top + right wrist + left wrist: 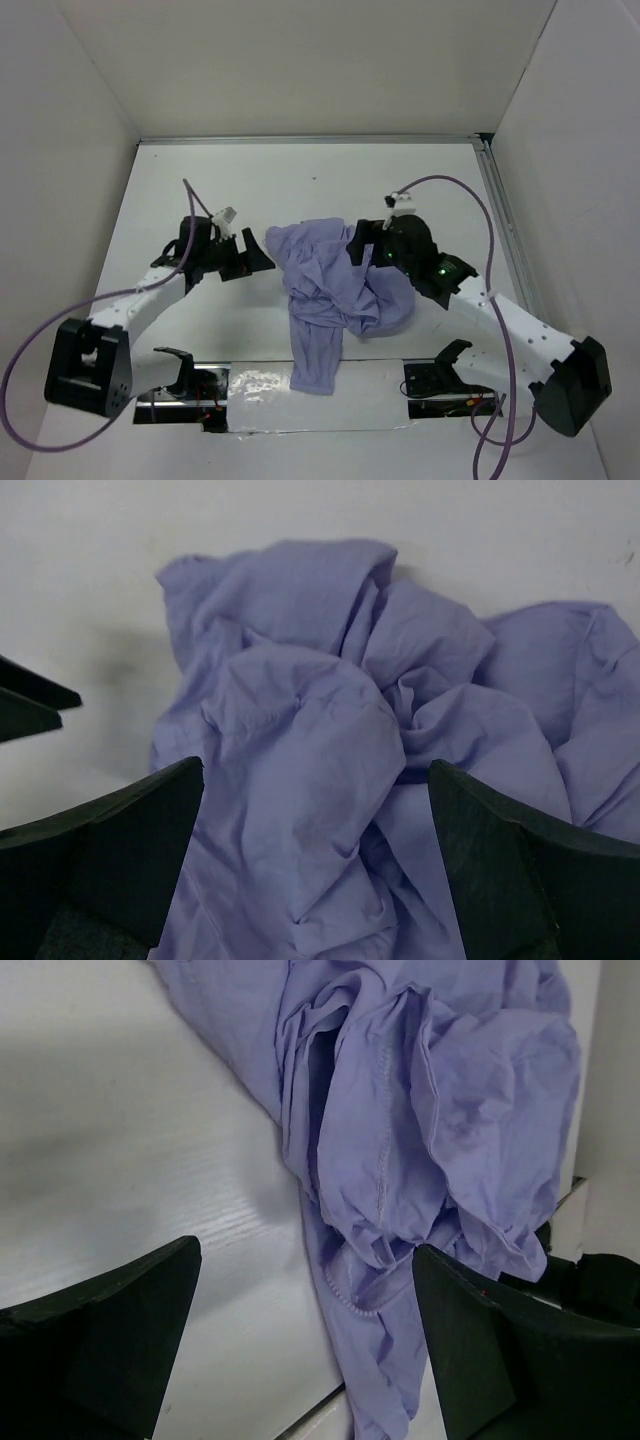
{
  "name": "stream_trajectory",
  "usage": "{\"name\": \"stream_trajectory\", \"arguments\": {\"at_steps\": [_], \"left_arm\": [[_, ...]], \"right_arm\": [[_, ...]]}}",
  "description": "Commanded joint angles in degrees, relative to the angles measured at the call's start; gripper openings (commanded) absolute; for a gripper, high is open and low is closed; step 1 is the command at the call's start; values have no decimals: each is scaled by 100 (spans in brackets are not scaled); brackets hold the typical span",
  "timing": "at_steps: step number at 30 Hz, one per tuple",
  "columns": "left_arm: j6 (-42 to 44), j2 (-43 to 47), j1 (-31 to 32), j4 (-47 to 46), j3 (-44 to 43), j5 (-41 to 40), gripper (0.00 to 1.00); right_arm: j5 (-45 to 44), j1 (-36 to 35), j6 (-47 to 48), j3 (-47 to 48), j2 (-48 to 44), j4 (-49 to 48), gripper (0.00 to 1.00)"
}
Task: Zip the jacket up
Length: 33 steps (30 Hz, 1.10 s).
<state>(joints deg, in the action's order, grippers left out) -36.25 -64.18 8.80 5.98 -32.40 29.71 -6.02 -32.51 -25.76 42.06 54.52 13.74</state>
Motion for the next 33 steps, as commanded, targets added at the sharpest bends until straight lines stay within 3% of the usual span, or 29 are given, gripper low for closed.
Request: {"name": "stream_trajectory", "arguments": {"at_steps": [1,3,7,15,17,18,20,21,23,24,25,26,28,33], "left_arm": [[-22,-793,403,-185,-678,-465,99],[-49,-1182,561,-176,-1046,-519,99],[-286,-2228,808,148,-1671,-1378,99],[-620,-3932,852,676,-3034,-1644,96],[-611,-4363,878,790,-3445,-1627,85],[-594,-4470,887,860,-3561,-1601,72],[-524,-4663,931,835,-3755,-1522,59],[-471,-4691,948,730,-3773,-1486,41],[-401,-4674,957,686,-3835,-1390,20],[-400,-4665,948,668,-3852,-1381,0],[-374,-4560,914,650,-3879,-1389,0],[-296,-4411,887,615,-3870,-1424,0],[-269,-4201,878,624,-3835,-1564,0],[-172,-3051,738,729,-3799,-2171,0]], "right_arm": [[-1214,-623,413,381,540,339,100],[-1427,-1044,562,469,734,515,100],[-2007,-1845,563,426,1034,587,100],[-1613,-2575,1011,399,1692,174,100],[-1395,-2611,1152,408,1859,-29,100],[-1193,-2620,1169,477,1930,-20,100],[-1173,-2690,1143,487,2114,-90,100],[-1252,-2699,1169,496,2167,-169,91],[-1480,-2664,1038,539,2282,-152,81],[-1811,-2638,916,566,2273,-187,65],[-2032,-2611,836,557,2186,-222,55],[-2339,-2489,714,514,1977,-301,30],[-2456,-2262,485,443,1679,-345,0],[-2851,-1478,-140,21,133,-425,0]]}}
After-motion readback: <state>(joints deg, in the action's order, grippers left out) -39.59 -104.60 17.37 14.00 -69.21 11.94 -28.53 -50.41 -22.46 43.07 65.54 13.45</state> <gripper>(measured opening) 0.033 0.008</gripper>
